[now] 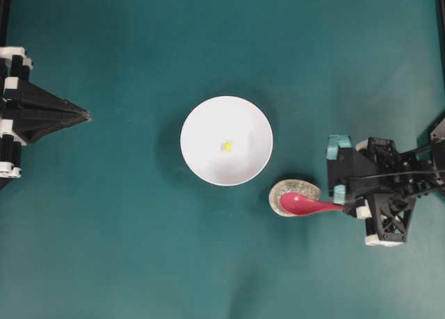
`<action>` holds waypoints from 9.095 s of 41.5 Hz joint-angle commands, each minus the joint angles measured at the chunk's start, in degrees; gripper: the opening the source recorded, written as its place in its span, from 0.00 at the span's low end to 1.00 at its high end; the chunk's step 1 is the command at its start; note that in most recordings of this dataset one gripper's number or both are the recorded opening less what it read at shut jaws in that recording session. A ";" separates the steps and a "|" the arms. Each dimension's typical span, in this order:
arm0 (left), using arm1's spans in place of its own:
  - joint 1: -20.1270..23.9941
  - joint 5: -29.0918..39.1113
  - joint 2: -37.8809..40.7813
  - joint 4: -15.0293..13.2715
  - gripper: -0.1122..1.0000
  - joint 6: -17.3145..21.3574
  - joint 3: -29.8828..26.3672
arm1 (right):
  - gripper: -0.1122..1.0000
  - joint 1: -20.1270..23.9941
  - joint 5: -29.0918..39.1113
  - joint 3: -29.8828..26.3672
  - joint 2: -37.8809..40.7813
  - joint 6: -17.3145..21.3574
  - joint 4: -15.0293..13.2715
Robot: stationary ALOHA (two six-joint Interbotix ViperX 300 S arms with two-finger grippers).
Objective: Scoop the yellow hexagonal prism block from the bowl with a spoon using the right arm.
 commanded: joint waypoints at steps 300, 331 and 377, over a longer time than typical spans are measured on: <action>0.00 0.44 0.62 0.18 0.10 -0.70 -1.32 | 0.60 -7.65 -8.09 8.17 -4.48 -10.02 -4.57; 0.00 0.62 0.62 0.18 0.10 -0.88 -1.23 | 0.60 -5.36 -17.75 10.02 2.99 -10.02 -2.64; 0.00 0.70 0.62 0.18 0.10 -0.79 -1.32 | 0.31 -5.27 -7.73 4.83 -0.35 -10.11 -2.64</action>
